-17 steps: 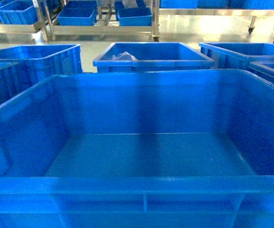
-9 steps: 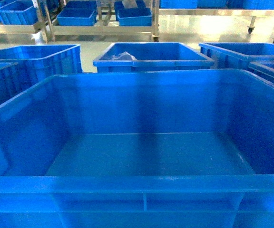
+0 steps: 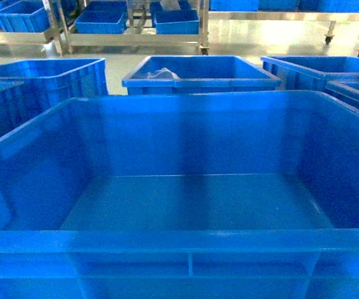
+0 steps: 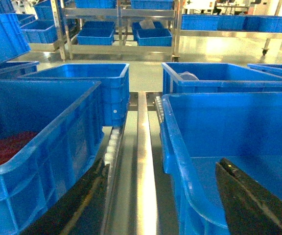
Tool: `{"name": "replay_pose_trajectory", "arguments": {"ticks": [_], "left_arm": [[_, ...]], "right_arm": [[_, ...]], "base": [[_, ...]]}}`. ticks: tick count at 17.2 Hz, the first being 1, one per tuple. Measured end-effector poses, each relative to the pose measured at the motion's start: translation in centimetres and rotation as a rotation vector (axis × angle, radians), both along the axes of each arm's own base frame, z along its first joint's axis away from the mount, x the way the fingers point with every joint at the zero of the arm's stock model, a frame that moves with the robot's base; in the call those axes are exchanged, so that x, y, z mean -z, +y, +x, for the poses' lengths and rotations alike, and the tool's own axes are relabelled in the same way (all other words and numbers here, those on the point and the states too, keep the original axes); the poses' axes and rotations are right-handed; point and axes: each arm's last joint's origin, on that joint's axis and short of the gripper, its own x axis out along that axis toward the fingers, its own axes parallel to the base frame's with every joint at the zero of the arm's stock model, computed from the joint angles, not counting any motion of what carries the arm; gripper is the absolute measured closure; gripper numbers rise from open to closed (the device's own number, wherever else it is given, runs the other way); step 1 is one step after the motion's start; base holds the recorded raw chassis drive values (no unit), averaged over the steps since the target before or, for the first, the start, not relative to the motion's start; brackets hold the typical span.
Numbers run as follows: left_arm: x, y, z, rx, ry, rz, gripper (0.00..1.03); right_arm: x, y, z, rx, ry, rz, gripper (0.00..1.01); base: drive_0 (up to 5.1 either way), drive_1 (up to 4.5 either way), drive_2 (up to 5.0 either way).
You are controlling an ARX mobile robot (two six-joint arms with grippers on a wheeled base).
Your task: Place box next to blue box on left shelf
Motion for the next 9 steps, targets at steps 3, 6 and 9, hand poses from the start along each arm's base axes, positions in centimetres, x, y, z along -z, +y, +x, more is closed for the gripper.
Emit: {"name": "replay_pose_trajectory", "arguments": {"ticks": [3, 6, 9], "left_arm": [[0.00, 0.00, 0.00, 0.000, 0.000, 0.000, 0.04], [0.00, 0.00, 0.00, 0.000, 0.000, 0.000, 0.05], [0.00, 0.00, 0.00, 0.000, 0.000, 0.000, 0.05]], "right_arm": [[0.00, 0.00, 0.00, 0.000, 0.000, 0.000, 0.04], [0.00, 0.00, 0.00, 0.000, 0.000, 0.000, 0.03], [0.00, 0.00, 0.00, 0.000, 0.000, 0.000, 0.03]], "base": [[0.0, 0.00, 0.0], [0.0, 0.00, 0.0], [0.0, 0.00, 0.0]]}}
